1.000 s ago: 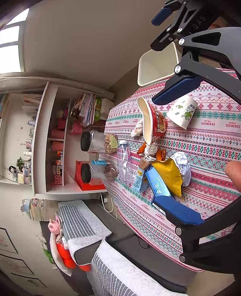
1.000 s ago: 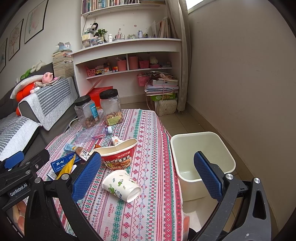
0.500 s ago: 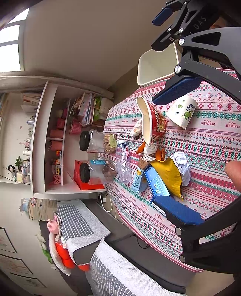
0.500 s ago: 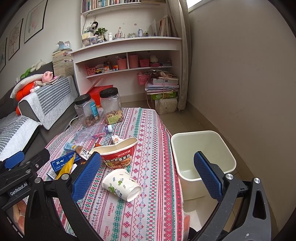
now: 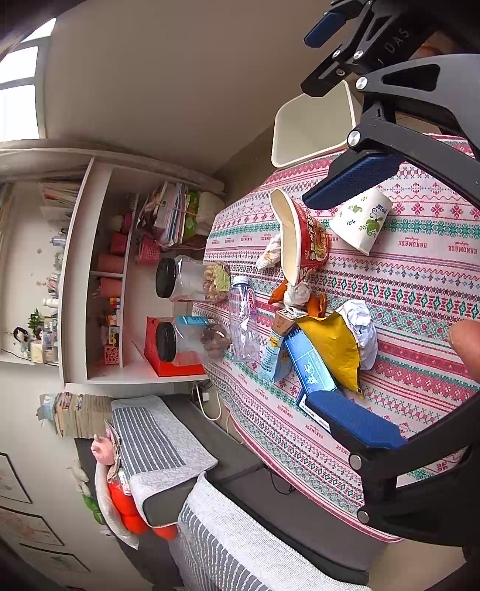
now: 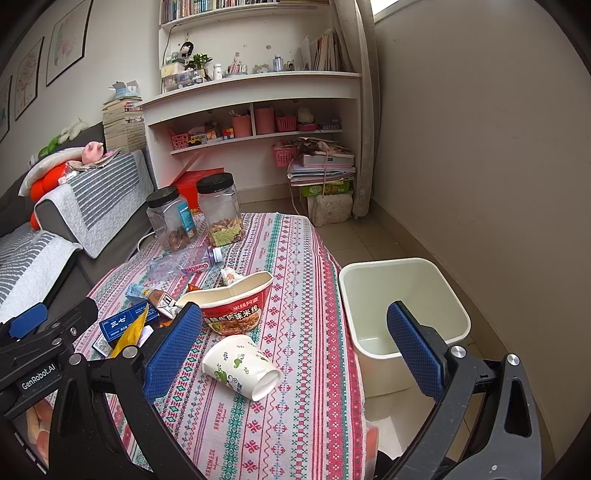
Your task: Collect trash
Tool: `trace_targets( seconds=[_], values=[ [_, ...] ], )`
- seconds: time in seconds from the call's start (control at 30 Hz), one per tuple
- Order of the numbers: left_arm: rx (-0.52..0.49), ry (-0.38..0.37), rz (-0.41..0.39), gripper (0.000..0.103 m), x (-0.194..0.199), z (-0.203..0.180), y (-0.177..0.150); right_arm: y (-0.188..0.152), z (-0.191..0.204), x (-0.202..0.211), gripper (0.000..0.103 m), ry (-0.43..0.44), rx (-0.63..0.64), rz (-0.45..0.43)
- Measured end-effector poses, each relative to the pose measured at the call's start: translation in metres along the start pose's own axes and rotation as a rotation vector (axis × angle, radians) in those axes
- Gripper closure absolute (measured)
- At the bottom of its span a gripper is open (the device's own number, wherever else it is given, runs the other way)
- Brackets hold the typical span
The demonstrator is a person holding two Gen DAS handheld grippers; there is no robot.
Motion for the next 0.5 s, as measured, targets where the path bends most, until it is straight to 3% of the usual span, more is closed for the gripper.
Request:
trace_targets(
  seconds=[0.07, 0.23, 0.4, 0.5],
  values=[
    [0.014, 0.012, 0.008, 0.008, -0.002, 0.004, 0.002, -0.002, 0.0, -0.006, 0.007, 0.019, -0.006, 0.042],
    [0.071, 0.022, 0.048, 0.007, -0.008, 0.026, 0.018, -0.012, 0.011, -0.035, 0.007, 0.164, 0.01, 0.286],
    [0.147, 0.04, 0.003, 0.007, -0.002, 0.067, 0.068, -0.005, 0.016, -0.062, 0.007, 0.287, -0.025, 0.472],
    [0.137, 0.032, 0.065, 0.007, -0.017, 0.084, 0.094, 0.006, 0.027, -0.079, 0.007, 0.323, 0.023, 0.539]
  ],
)
Point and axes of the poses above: each gripper's, at about its wrist camera, not at the fingertips, and x roughly against the way its jaws point, z to its left, y to its top, the point moved 3 cm from there along -x, roughly the way its jaws point, and after that the axes turned 8 degrees about x, right-handed, at the moved point
